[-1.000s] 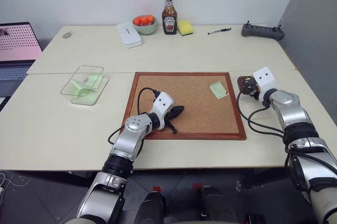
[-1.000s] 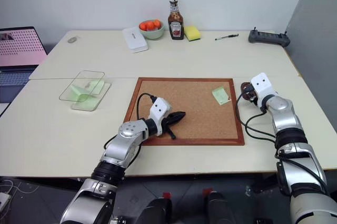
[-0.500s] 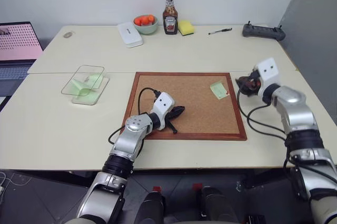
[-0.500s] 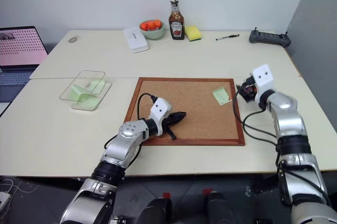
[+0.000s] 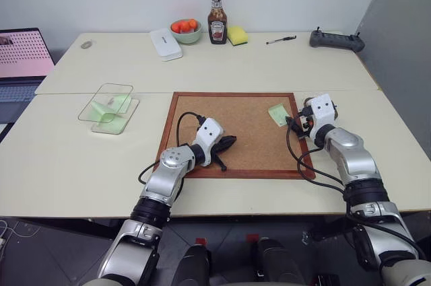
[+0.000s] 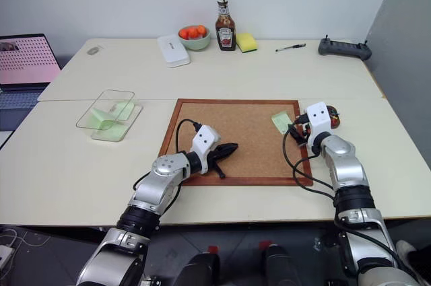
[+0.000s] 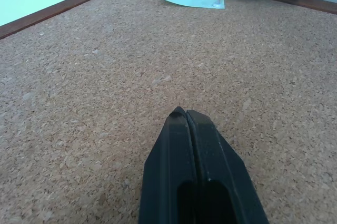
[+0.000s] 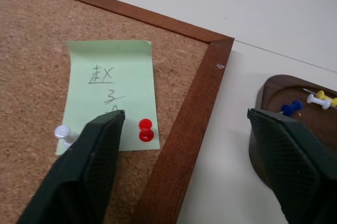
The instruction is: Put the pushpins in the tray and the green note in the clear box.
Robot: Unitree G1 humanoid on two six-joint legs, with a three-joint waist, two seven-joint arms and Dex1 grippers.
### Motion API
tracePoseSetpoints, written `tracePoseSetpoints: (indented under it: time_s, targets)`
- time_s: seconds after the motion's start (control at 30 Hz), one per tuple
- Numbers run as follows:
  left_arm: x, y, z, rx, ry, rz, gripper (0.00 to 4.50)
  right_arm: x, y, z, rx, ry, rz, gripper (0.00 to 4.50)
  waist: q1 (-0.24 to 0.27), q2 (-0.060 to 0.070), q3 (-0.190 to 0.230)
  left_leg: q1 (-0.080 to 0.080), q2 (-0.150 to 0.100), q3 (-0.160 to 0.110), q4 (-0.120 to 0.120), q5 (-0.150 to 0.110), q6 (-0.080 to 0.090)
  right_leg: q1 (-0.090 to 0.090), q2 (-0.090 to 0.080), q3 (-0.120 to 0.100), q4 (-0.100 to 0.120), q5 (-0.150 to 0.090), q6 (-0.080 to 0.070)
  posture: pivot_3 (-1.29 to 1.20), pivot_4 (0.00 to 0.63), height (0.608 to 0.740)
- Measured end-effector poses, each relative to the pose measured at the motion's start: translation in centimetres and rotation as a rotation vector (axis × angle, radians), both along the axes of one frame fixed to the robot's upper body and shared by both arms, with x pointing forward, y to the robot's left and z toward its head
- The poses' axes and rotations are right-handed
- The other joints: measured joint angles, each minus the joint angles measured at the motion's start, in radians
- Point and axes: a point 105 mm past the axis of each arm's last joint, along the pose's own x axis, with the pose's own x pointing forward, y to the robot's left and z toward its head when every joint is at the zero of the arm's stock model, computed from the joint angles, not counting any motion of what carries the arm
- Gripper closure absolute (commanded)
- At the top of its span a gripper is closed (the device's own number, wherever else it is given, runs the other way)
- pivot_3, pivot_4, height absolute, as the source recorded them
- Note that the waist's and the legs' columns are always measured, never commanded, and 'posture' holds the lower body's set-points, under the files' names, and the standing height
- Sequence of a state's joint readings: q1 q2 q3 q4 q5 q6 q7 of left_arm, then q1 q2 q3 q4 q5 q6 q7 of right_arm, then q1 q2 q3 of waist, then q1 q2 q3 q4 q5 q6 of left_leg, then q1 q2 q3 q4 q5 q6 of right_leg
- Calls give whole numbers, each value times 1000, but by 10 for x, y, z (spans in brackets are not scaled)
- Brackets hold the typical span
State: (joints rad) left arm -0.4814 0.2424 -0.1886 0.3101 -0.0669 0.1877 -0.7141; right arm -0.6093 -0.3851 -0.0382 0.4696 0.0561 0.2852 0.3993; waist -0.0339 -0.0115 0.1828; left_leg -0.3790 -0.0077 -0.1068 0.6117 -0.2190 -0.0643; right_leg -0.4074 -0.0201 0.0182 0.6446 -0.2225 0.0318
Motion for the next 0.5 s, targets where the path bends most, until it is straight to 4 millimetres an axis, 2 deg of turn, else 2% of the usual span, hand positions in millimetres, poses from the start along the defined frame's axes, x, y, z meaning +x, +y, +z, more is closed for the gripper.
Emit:
tracePoseSetpoints:
  time_s: [0.33, 0.5]
  targets:
    - [-1, -1, 0, -3, 1, -1, 4500, -1, 10, -4, 1, 7, 32, 3284, 0, 0, 0, 0, 0, 0, 0, 0, 0, 0, 0, 0, 0, 0, 0, 0, 150, 740]
    - [-1, -1, -1, -3, 1, -1, 4500, -4, 15, -5, 3, 12, 52, 4431, 0, 0, 0, 0, 0, 0, 0, 0, 0, 0, 0, 0, 0, 0, 0, 0, 150, 740]
